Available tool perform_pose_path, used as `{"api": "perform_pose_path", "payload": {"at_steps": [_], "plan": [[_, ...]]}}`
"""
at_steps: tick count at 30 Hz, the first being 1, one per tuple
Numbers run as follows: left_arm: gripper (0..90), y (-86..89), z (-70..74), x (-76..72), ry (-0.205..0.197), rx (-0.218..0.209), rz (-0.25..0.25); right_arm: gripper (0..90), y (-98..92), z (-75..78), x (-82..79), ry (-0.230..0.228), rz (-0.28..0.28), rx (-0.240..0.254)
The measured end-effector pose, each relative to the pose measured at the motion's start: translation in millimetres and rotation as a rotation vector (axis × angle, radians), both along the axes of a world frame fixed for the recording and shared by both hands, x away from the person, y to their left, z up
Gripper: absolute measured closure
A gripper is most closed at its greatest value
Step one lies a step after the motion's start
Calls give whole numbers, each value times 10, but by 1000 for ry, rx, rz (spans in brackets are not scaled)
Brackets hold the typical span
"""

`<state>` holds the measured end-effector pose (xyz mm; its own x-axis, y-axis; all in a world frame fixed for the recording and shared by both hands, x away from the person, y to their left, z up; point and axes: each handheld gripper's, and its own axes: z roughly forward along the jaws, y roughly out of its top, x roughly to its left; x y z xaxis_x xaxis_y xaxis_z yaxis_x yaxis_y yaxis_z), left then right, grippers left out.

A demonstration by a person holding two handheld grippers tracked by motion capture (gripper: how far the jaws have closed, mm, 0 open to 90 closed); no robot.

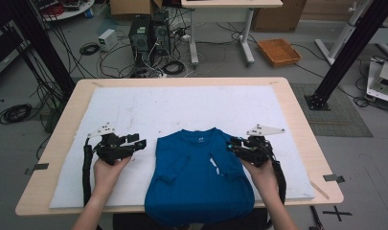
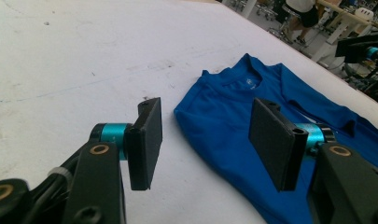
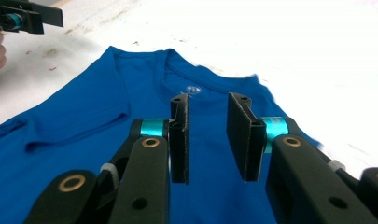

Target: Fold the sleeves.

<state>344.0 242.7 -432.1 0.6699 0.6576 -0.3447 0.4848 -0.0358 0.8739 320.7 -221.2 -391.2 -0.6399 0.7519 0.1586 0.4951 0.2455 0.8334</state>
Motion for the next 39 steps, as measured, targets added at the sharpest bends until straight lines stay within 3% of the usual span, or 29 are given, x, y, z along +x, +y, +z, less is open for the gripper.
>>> {"api": "perform_pose_path", "payload": {"at_steps": [3, 7, 8, 9, 10, 16, 24, 39], "plan": [[444, -6, 3, -4, -2, 2, 2, 695, -95, -38, -44, -13, -11, -6], [443, -25, 22, -17, -24, 17, 12, 603, -252, -92, -22, -32, -54, 11], [442, -50, 35, -21, -41, 51, 12, 546, -319, -98, 9, -46, -74, 23], [442, -50, 35, -21, -41, 51, 12, 546, -319, -98, 9, -46, -74, 23], [442, -83, 39, -20, -57, 88, 16, 487, -375, -113, 40, -55, -87, 30], [412, -162, 48, -33, -83, 151, 15, 401, -525, -120, 101, -87, -128, 42], [355, -201, 96, -76, -143, 213, 49, 343, -664, -93, 150, -118, -183, 62], [353, -221, 111, -105, -161, 234, 60, 333, -745, -78, 121, -133, -210, 74]]}}
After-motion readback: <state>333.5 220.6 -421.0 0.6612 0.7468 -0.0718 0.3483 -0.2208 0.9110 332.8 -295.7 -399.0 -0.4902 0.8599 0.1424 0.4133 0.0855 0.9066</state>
